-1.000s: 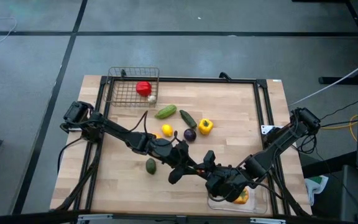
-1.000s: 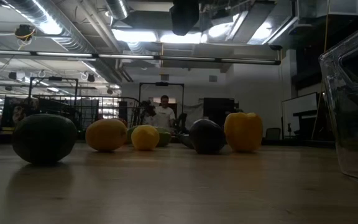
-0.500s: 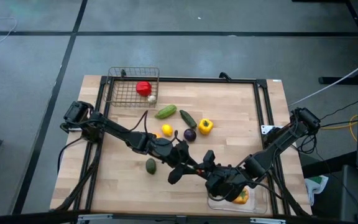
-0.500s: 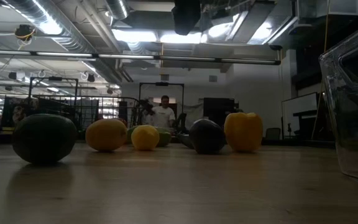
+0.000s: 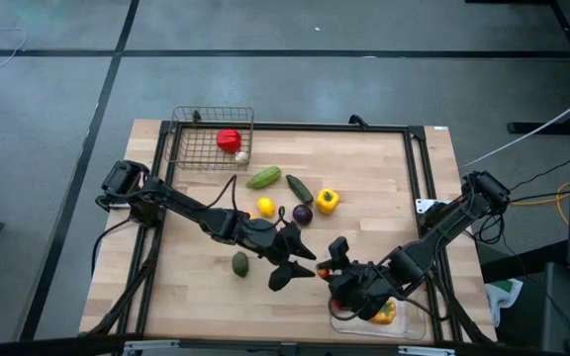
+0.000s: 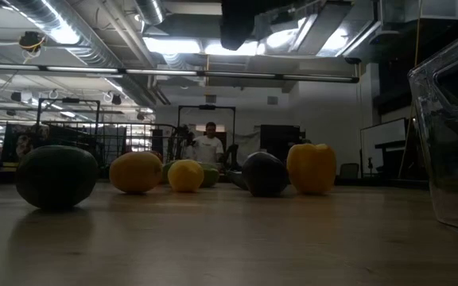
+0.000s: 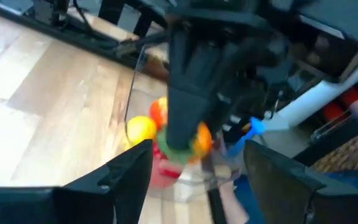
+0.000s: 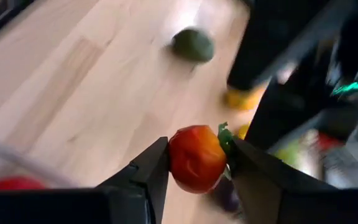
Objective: Sort produce into baskets
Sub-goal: Put the small orange tomato into the transparent bin
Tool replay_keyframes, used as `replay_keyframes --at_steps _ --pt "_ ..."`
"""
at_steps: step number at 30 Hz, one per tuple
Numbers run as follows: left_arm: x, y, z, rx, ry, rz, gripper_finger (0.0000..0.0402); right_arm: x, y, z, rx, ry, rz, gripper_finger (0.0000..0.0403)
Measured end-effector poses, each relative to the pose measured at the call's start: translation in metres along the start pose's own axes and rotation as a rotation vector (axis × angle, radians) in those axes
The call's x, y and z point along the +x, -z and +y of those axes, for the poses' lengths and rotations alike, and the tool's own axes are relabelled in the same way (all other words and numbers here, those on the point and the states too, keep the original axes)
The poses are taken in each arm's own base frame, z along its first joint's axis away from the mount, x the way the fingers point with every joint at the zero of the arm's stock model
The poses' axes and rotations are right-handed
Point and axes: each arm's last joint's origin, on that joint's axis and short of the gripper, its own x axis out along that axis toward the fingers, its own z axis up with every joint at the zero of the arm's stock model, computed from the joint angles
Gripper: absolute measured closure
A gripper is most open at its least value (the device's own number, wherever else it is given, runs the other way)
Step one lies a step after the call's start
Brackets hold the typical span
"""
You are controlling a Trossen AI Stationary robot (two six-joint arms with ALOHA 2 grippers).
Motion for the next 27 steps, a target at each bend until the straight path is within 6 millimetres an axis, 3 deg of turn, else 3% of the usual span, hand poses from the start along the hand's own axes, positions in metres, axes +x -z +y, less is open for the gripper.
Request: replay_keyframes --at_steps 13,27 --pt "0.000 0.008 0.005 0.052 -0.042 0.082 0.0155 -0.004 0.023 0.012 0.346 -0.365 0.292 0.0246" --pt "0.000 0.008 0.005 0.074 -0.040 0.084 0.0155 0.008 0.045 0.022 0.352 -0.377 0.380 0.0246"
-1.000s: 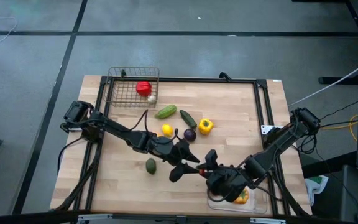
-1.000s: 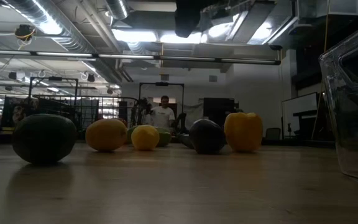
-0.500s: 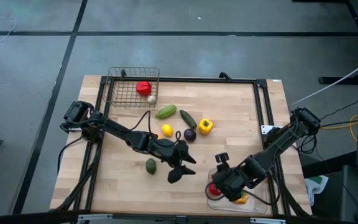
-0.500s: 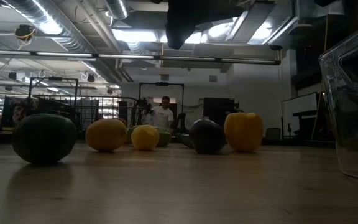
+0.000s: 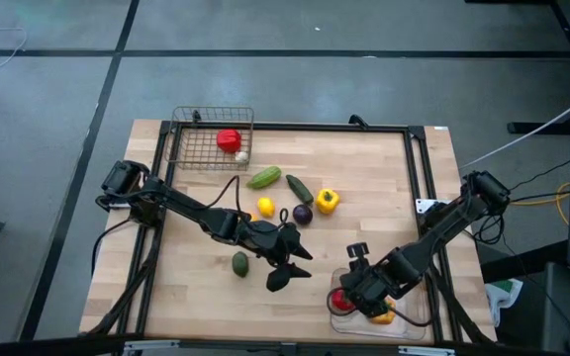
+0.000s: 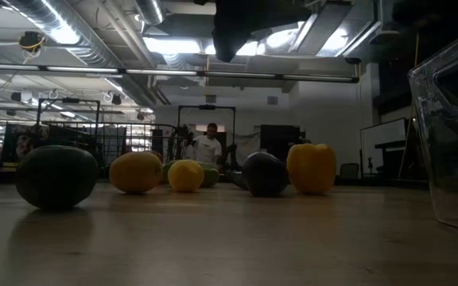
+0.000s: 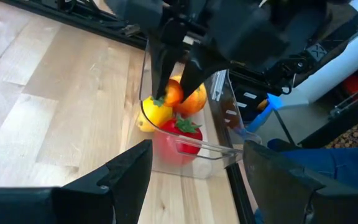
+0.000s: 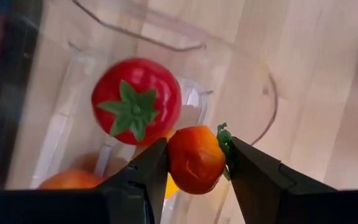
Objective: Sort produce into baskets
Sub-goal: Put the small orange tomato into the transparent bin, then put the yellow bell pepper into the mesh basket
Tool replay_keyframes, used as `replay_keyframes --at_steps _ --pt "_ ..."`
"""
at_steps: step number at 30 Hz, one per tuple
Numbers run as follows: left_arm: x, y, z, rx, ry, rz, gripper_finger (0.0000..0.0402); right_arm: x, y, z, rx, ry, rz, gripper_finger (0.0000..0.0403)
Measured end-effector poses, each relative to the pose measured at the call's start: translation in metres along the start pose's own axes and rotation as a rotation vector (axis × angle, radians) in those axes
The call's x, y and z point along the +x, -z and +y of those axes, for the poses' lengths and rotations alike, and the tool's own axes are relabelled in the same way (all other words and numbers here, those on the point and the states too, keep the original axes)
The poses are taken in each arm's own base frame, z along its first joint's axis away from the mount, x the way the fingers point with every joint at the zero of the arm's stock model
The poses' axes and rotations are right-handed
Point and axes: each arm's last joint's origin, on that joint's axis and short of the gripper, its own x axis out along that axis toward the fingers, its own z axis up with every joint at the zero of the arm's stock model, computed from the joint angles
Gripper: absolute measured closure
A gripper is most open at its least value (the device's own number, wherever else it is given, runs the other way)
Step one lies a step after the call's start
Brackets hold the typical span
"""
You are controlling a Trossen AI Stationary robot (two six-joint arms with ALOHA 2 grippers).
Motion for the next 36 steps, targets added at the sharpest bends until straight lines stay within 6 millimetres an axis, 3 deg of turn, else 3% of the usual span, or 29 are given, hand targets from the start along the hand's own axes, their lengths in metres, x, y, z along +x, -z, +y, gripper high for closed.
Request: replay_keyframes --at_steps 22,36 --pt "0.000 0.000 0.000 0.028 0.000 -0.001 0.0155 0.004 -0.002 -0.001 0.047 -0.019 -0.021 0.0244" --pt "0.000 0.000 0.000 0.016 -0.001 0.003 0.0155 0.015 -0.008 -0.016 0.129 -0.049 0.042 0.0091"
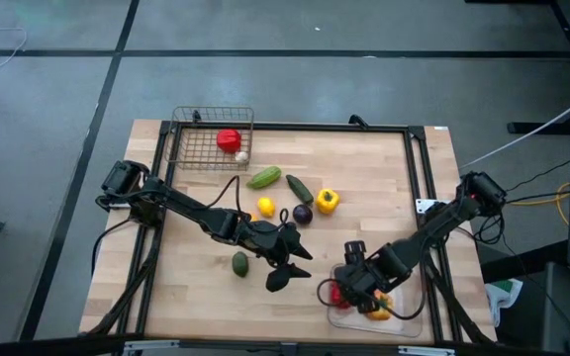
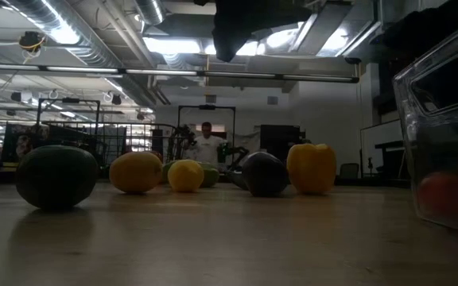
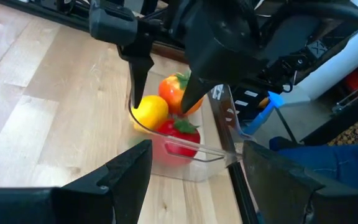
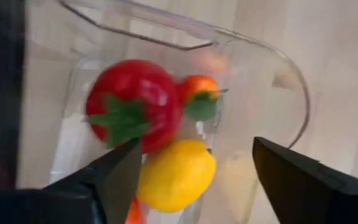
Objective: Sort produce into baskets
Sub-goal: Put the yellow bell pepper into the mesh basket
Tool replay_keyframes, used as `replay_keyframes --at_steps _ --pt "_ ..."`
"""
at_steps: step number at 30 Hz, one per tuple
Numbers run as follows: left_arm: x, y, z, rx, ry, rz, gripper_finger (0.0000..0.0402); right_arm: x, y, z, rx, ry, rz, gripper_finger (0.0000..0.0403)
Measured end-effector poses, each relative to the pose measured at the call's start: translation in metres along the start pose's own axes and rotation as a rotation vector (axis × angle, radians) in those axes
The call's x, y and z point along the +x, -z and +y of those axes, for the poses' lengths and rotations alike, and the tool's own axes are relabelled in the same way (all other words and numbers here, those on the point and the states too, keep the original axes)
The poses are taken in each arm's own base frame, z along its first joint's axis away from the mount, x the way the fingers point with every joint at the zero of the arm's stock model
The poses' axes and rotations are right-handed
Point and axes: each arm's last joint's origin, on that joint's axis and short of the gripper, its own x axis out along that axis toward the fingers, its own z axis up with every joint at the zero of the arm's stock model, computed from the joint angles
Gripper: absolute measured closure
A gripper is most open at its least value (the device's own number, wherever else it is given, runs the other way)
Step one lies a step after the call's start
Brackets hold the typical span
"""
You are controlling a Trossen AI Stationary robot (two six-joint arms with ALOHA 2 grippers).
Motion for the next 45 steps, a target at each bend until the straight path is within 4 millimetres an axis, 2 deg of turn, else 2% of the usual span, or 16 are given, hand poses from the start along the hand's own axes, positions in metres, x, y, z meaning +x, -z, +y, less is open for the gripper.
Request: replay_keyframes --at_steps 8,16,20,25,28,34,37,40,45 --pt "0.000 0.000 0.000 0.002 0.000 0.000 0.0155 0.000 0.001 -0.004 0.016 -0.069 0.062 0.0050" --pt "-0.002 -0.006 0.008 0.044 -0.018 -0.013 0.0155 -0.002 0.003 -0.010 0.022 -0.046 0.105 0.0051" --pt "-0.011 -0.017 0.021 0.068 -0.060 -0.017 0.0155 -0.016 0.000 -0.016 0.037 -0.009 0.149 0.0051" --pt "-0.037 -0.038 0.042 0.119 -0.143 -0.002 0.0155 -0.039 -0.007 -0.024 -0.026 0.110 0.146 0.0051" --pt "-0.055 -0.054 0.057 0.136 -0.192 -0.030 0.0155 -0.049 -0.013 -0.036 -0.056 0.186 0.142 0.0051" --pt "-0.098 -0.078 0.086 0.114 -0.311 -0.046 0.0155 -0.056 -0.025 -0.076 -0.058 0.231 0.173 0.0052" --pt "-0.127 -0.085 0.093 0.087 -0.362 -0.036 0.0155 -0.056 -0.029 -0.099 -0.062 0.239 0.188 0.0052" --pt "-0.157 -0.085 0.090 0.113 -0.380 -0.044 0.0155 -0.057 -0.031 -0.120 -0.044 0.246 0.198 0.0052" --pt "-0.198 -0.061 0.078 0.178 -0.363 -0.090 0.0155 -0.059 -0.033 -0.154 -0.026 0.254 0.213 0.0052"
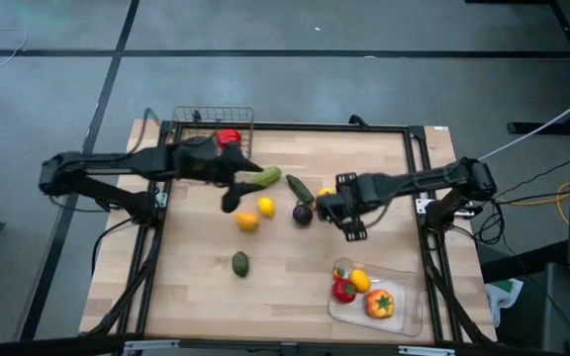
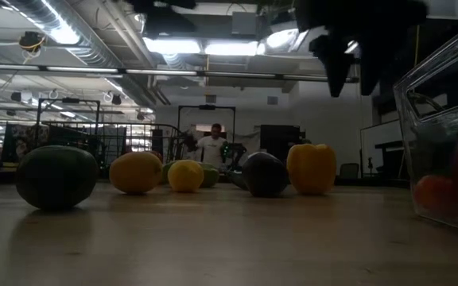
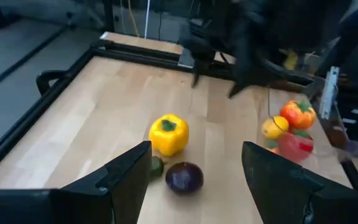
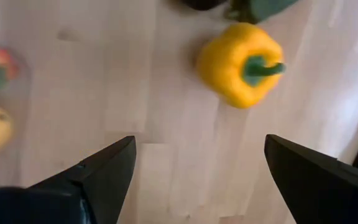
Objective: Sort produce into baskets
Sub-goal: Put the yellow bell pepper into the mesh basket
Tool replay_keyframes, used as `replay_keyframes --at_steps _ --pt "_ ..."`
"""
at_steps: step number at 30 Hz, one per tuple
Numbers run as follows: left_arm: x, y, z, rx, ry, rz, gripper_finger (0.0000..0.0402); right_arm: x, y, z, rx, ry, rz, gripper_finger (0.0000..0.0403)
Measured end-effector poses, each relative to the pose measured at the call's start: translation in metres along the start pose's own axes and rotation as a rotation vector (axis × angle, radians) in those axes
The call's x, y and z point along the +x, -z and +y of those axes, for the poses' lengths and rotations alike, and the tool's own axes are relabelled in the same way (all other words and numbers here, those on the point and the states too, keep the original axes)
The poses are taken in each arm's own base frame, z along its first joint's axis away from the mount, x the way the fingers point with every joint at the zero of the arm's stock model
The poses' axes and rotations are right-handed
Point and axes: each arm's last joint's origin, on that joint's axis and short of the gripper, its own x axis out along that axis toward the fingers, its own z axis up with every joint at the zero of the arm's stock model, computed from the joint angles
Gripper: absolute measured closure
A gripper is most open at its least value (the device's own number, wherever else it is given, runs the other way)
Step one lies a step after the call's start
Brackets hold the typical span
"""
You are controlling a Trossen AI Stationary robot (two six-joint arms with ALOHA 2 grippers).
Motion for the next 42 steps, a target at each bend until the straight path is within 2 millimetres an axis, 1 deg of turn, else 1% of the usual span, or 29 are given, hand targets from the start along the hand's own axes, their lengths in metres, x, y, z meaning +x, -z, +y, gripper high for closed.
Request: replay_keyframes --at_steps 3,8,12,16,20,27,32,42 --pt "-0.017 0.022 -0.001 0.005 0.022 -0.063 0.0155 0.004 0.001 -0.018 0.037 0.003 0.011 0.0052" --pt "-0.039 0.060 0.000 0.004 0.051 -0.162 0.0155 0.008 0.002 -0.042 0.119 0.009 0.003 0.0052" --pt "-0.052 0.077 0.002 0.004 0.059 -0.200 0.0155 0.011 0.000 -0.057 0.178 0.018 -0.041 0.0052" --pt "-0.060 0.082 0.003 0.005 0.063 -0.229 0.0155 0.013 -0.003 -0.067 0.218 0.025 -0.083 0.0052" --pt "-0.063 0.084 0.003 0.025 0.060 -0.238 0.0155 0.013 -0.004 -0.074 0.245 0.031 -0.110 0.0052" --pt "-0.063 0.085 0.003 -0.033 0.066 -0.225 0.0155 0.013 -0.007 -0.074 0.247 0.034 -0.134 0.0052" --pt "-0.062 0.089 0.004 -0.075 0.062 -0.176 0.0155 0.013 -0.007 -0.074 0.246 0.034 -0.134 0.0052" --pt "-0.060 0.101 0.005 -0.073 0.041 -0.053 0.0155 0.013 -0.007 -0.074 0.248 0.034 -0.142 0.0052"
